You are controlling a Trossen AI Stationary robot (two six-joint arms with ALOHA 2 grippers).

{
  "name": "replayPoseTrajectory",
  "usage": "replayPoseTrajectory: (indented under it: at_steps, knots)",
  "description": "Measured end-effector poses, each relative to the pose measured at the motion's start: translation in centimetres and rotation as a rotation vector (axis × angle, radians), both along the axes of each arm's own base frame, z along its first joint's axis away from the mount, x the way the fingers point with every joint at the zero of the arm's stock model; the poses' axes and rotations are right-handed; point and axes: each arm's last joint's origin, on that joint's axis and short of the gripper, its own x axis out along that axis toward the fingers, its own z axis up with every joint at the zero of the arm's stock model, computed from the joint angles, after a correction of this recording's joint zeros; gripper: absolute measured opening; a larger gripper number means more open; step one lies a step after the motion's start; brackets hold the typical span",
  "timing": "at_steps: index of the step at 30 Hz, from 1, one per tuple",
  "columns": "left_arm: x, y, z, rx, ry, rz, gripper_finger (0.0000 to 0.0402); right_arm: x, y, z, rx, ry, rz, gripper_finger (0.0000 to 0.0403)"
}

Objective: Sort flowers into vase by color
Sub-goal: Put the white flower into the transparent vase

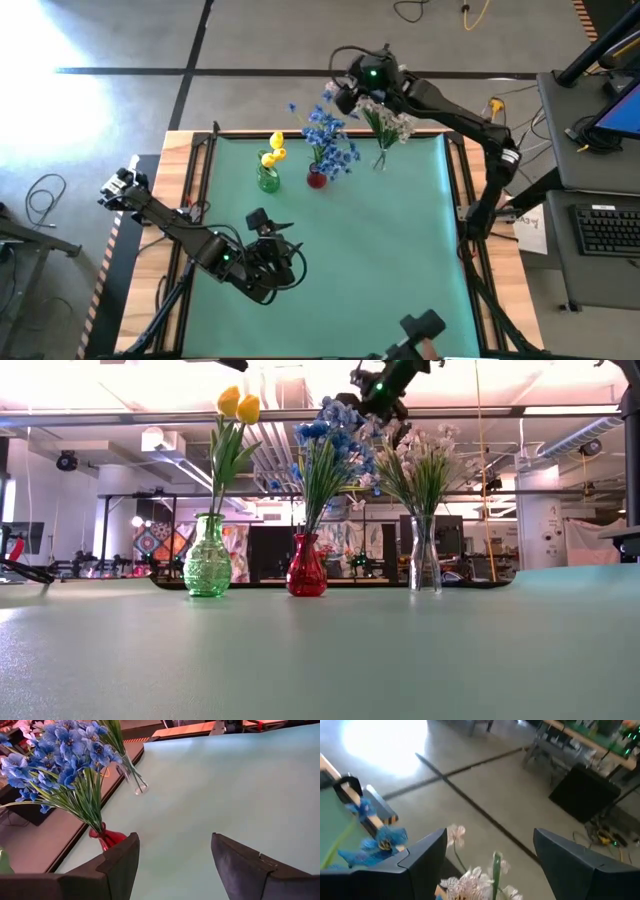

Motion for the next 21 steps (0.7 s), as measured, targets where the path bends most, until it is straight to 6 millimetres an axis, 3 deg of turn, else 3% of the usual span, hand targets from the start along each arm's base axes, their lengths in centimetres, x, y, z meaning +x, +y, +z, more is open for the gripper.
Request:
replayPoseTrajectory:
  at_steps: [7,21]
  knots:
    - [0.0,0.0,0.0,0.004,0.007,0.000,0.0230,-0.4,-0.1,-2.1,0.154,0.178,-0.027,0.0283]
    - [-0.1,0.1,-0.1,0.011,0.018,-0.001,0.0230,-3.4,2.1,-0.8,0.296,0.211,-0.008,0.0281]
